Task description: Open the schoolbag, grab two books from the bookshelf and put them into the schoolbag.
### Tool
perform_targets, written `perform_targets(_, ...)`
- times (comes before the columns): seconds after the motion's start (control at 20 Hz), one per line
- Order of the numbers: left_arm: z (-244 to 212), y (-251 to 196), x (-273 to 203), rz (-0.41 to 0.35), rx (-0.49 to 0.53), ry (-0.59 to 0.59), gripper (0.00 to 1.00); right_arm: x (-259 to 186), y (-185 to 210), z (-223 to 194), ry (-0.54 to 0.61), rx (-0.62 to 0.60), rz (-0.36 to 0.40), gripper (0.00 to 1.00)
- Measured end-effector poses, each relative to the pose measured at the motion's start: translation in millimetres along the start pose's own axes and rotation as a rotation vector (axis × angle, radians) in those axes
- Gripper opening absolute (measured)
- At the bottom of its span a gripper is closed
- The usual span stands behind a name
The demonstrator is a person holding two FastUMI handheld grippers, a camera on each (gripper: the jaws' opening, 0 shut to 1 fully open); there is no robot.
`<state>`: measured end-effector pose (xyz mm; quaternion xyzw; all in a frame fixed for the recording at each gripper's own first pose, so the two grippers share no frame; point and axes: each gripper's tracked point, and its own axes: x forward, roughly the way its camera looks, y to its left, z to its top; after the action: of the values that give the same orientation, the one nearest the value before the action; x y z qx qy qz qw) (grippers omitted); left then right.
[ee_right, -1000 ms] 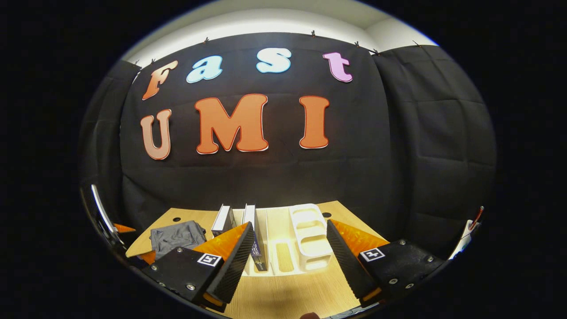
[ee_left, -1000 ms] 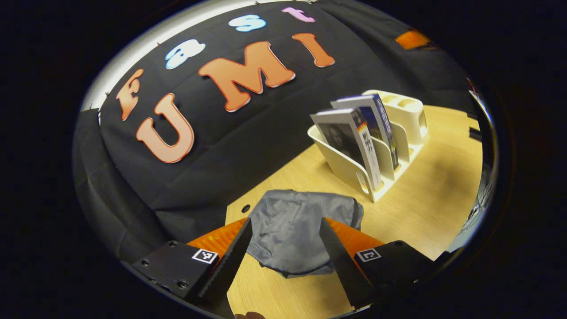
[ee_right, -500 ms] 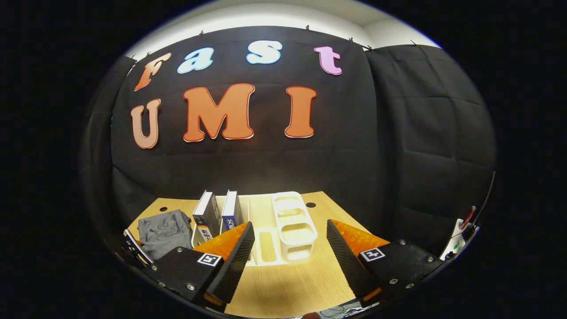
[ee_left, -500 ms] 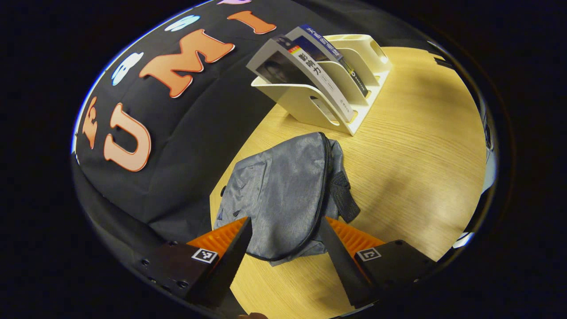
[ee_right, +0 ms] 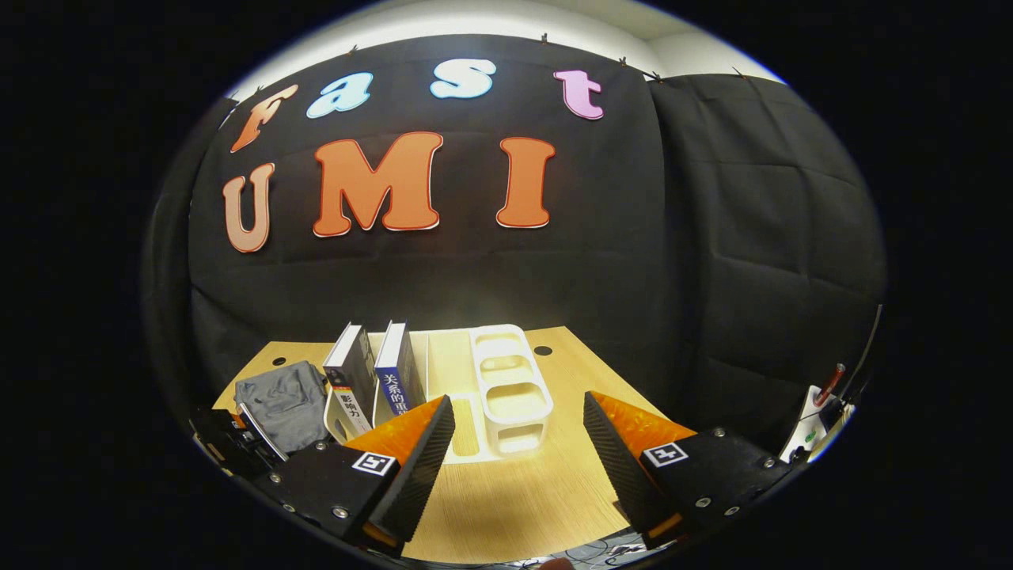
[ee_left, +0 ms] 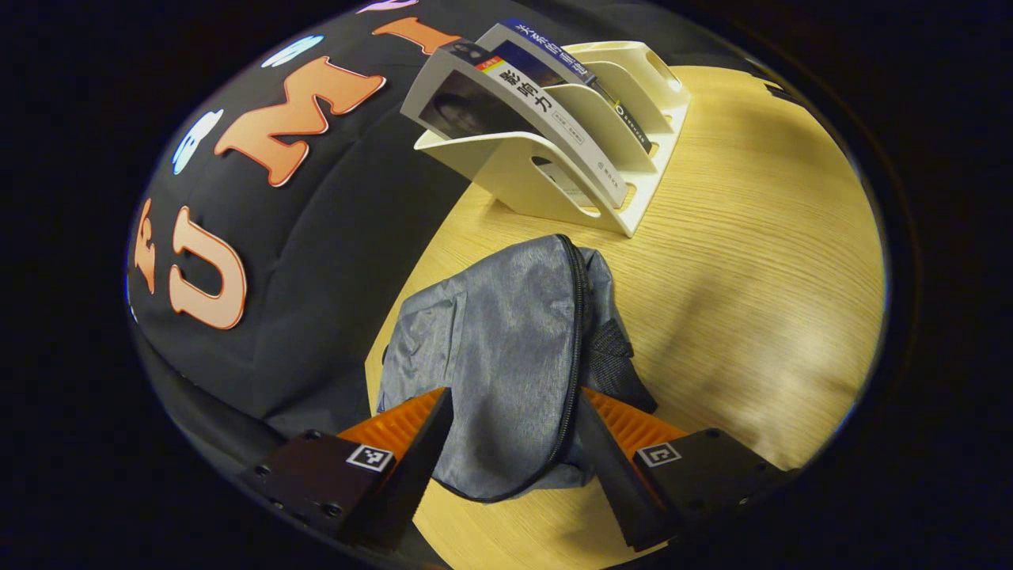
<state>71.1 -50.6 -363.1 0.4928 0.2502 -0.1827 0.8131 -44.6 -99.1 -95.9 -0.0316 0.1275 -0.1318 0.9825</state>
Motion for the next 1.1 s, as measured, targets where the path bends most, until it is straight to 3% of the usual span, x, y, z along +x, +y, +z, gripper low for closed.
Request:
perform_targets(0.1,-2.4,-2.7,3.9,-0.014,0.007,0.011,0.89,3.2,4.0,-0.2,0.015,0.022,0.007,0.98)
perform_targets(0.25,-2.5,-5.4,2.4,-0.03,0.02,0.016,0.68,6.9,13.9,2.8,0.03,0.053,0.028,0.97)
perform_targets(0.3,-0.7,-6.6,2.1,-0.034,0.027,0.013,0.53,9.0,15.7,3.5,0.031,0.051,0.034,0.97)
perform_targets(0.45,2.5,-5.2,3.7,-0.016,0.049,0.014,0.42,14.7,18.4,6.6,0.032,0.038,0.045,0.98)
perform_targets(0.55,3.8,-2.5,5.5,-0.009,0.054,0.008,0.28,12.8,20.8,12.2,0.024,0.068,0.045,0.98)
perform_targets(0.6,2.9,-2.8,5.2,-0.022,0.054,0.008,0.14,11.3,22.9,14.7,0.015,0.089,0.047,0.98)
perform_targets(0.65,3.3,-1.7,3.8,-0.032,0.042,0.013,0.1,11.9,24.6,15.5,0.017,0.11,0.041,0.98)
perform_targets(1.1,13.0,23.9,-7.9,-0.219,-0.007,0.018,0.01,10.2,49.7,24.7,0.008,0.114,0.03,0.98)
